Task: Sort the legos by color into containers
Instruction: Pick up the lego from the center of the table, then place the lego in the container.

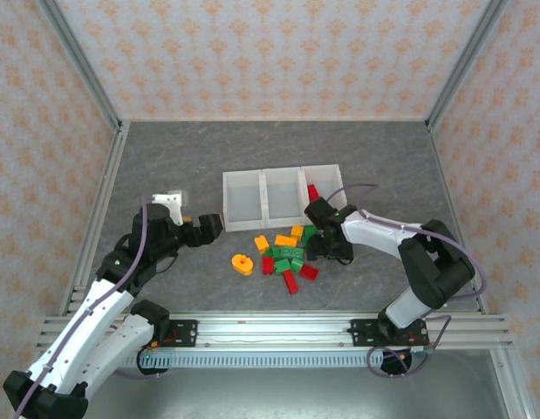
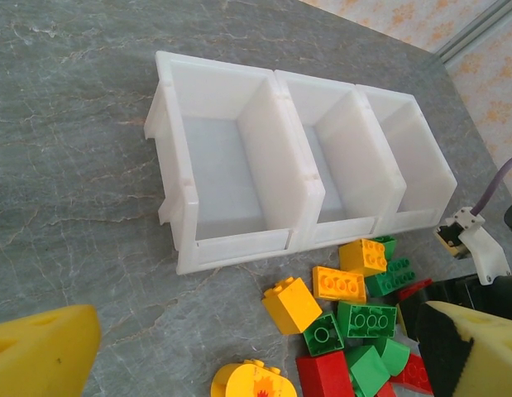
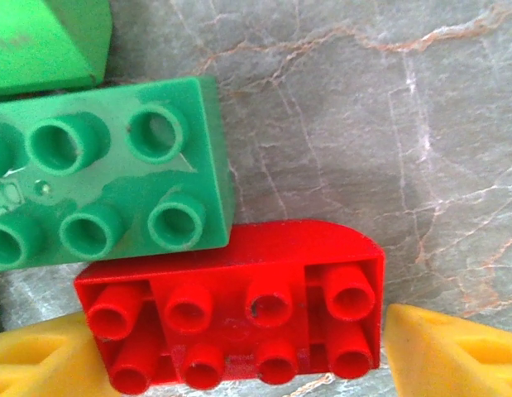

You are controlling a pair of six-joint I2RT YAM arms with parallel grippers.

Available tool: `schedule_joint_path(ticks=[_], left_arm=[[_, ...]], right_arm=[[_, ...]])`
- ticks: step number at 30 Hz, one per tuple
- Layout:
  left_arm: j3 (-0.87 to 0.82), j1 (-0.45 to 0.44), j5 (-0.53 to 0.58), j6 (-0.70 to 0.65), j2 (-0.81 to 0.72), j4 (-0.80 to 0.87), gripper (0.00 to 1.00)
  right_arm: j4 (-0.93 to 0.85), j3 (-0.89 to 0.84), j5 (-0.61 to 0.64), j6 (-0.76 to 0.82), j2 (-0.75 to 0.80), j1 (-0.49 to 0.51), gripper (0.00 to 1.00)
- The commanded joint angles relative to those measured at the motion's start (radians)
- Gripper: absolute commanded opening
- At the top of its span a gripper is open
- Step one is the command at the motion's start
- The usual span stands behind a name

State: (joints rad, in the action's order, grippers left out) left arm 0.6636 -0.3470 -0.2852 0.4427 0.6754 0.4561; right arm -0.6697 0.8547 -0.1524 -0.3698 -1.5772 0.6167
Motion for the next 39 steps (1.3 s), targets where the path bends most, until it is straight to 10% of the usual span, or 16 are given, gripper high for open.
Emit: schedule_joint_path(ticks=[1,24,39], left_arm=[[-0.008,-0.006,-0.018,-0.025,-0.013,-0.022,0.99],[-0.011,-0.006,-0.02,-0.024,-0.006,-0.027,0.99],[-0.009,-0.006,-0.012,-0.024,-0.031,-0.024,0.99]], right_arm=[[0.071,0.017,0.085,0.012,-0.033,-0.002,0.74],[-0.009,0.177,0.242,0.052,0.214,-0.002,0.48],[0.043,0.618,0.171,0.203,-0.221,-0.142,0.47]])
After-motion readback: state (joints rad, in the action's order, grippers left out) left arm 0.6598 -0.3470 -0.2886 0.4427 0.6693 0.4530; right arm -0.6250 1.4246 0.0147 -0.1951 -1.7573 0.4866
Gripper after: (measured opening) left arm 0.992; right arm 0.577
